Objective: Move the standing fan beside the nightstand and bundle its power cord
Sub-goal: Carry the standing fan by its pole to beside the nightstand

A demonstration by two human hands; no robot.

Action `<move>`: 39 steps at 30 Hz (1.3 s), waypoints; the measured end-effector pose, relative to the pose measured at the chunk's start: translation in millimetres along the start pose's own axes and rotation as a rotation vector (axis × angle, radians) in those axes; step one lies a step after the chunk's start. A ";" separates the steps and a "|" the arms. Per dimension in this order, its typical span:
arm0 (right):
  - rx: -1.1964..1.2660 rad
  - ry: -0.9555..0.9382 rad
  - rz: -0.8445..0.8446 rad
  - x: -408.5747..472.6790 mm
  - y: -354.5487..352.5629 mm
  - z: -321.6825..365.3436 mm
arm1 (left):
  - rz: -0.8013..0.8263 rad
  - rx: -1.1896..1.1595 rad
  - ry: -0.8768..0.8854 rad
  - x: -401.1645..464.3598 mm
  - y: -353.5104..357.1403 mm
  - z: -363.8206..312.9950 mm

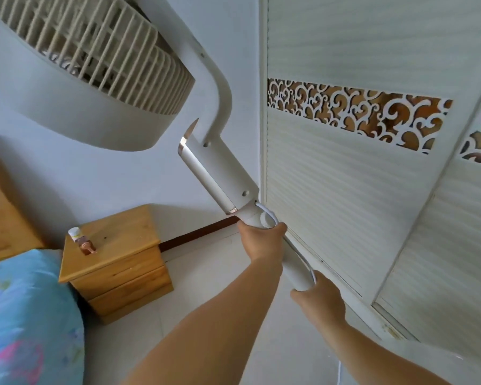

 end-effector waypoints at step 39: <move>0.193 -0.147 0.490 531.4 458.0 310.8 | -0.220 0.273 0.244 713.8 -13.1 -44.8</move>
Point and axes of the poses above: each hand's wrist, its own x-axis towards the middle knuckle, its own y-axis out of the palm, z = x × y, the point moved 4 cm from there along x, towards the middle knuckle
